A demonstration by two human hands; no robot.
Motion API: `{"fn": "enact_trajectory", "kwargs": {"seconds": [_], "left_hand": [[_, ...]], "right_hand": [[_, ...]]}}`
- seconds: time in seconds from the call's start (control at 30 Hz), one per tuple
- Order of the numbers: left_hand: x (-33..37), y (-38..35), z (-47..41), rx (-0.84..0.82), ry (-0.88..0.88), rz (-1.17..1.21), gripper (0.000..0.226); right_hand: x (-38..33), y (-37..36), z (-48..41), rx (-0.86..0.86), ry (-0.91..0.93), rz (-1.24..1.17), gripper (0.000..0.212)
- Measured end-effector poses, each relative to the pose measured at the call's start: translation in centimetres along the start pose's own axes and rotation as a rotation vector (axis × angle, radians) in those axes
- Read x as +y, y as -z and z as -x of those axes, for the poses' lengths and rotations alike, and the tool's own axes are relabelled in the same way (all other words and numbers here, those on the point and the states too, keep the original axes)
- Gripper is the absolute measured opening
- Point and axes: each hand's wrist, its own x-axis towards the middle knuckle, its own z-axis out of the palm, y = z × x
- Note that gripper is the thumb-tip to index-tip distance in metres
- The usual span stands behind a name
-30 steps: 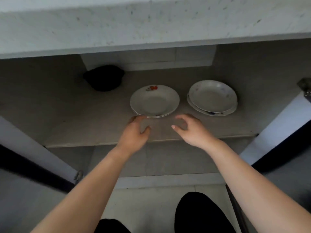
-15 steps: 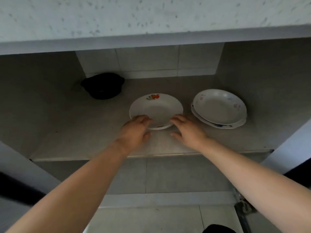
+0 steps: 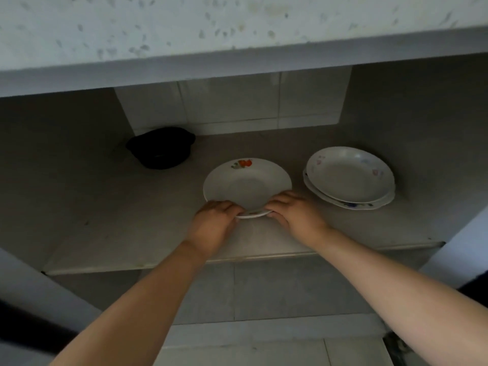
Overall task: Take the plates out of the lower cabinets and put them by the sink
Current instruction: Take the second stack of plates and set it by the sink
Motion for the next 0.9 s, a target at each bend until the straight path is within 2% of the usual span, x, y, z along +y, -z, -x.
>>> {"fn": "enact_trajectory", "kwargs": {"seconds": [0.3, 0.47, 0.6, 0.7, 0.8, 0.9], "left_hand": [[2.9, 0.8, 3.9, 0.036, -0.003, 0.009, 0.031], [4.8, 1.2, 6.7, 0.061, -0.057, 0.06, 0.022], [4.1, 2.0, 7.1, -0.038, -0.079, 0.16, 0.032], [2.6, 2.6, 6.8, -0.088, -0.049, 0.282, 0.038], [1.8, 3.6, 6.7, -0.031, 0.008, 0.326, 0.04], [1.8, 4.4, 6.5, -0.037, 0.109, 0.453, 0.049]], "right_hand": [[-2.9, 2.0, 4.3, 0.069, 0.064, -0.044, 0.013], [-4.0, 2.7, 7.7, 0.098, 0.095, -0.036, 0.027], [-4.2, 3.5, 7.9, -0.003, -0.057, -0.193, 0.02], [-4.3, 5.1, 7.1, -0.116, -0.224, -0.344, 0.034], [-4.0, 6.3, 6.4, -0.063, -0.357, -0.424, 0.04], [-3.2, 6.1, 5.6, 0.02, -0.441, -0.381, 0.037]]}}
